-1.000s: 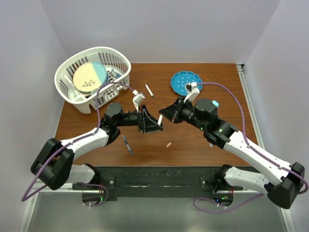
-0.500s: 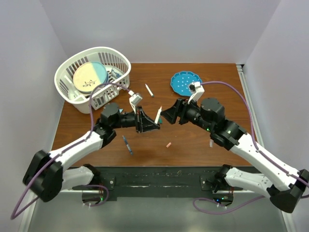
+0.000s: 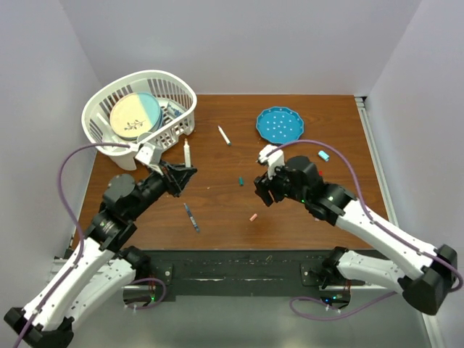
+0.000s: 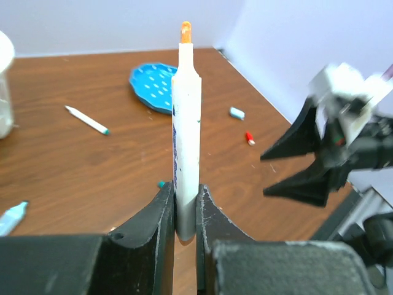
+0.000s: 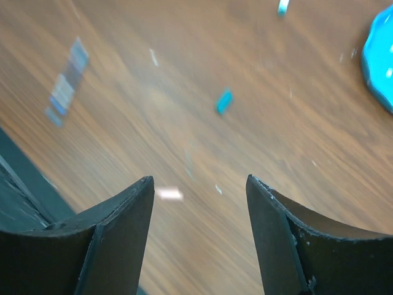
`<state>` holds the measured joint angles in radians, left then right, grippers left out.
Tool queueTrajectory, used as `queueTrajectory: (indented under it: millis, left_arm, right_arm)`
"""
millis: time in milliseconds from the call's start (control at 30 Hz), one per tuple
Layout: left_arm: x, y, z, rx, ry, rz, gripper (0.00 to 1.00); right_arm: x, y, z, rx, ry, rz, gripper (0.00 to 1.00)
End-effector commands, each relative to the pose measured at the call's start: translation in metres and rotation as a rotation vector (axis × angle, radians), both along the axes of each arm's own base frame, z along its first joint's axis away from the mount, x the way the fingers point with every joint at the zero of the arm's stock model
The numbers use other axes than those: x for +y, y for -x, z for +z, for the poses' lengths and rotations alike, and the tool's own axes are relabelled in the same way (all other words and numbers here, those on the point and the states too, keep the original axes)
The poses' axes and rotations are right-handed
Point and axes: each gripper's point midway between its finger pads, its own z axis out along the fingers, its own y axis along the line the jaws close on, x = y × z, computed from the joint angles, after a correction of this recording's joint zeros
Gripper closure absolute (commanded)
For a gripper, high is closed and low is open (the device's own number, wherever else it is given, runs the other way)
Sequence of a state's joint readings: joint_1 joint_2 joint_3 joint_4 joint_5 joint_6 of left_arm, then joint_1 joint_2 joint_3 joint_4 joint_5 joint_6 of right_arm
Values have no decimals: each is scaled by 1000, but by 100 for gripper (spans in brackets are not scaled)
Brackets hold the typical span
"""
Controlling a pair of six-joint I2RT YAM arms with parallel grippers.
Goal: Insert the pens into the pen caps
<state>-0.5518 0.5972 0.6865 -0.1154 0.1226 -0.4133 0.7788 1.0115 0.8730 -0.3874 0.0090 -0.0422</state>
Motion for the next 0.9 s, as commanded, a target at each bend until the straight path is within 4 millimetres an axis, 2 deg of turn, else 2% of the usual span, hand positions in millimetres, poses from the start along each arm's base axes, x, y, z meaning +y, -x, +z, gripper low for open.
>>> queueTrajectory:
  millis: [0,67,200,333,600,867]
  left_arm:
    - [25,-6,-8,-14,-57,123,100]
    - [25,-3,-5,-22,-53,117,100]
    - [28,-1,-4,-28,-58,122,100]
    - [34,0,-1,-32,-55,150,100]
    - [40,4,6,-55,-30,169,100]
    - [44,5,9,-69,-21,186,100]
  right_arm:
    - [2,4,-32,-43,213,228,36]
    - [12,21,-55,-6,247,413,36]
    - [19,40,-76,40,272,590,37]
    - [25,37,-91,-13,279,647,39]
    - [21,33,-130,33,373,695,43]
    - [29,17,-142,-14,379,668,43]
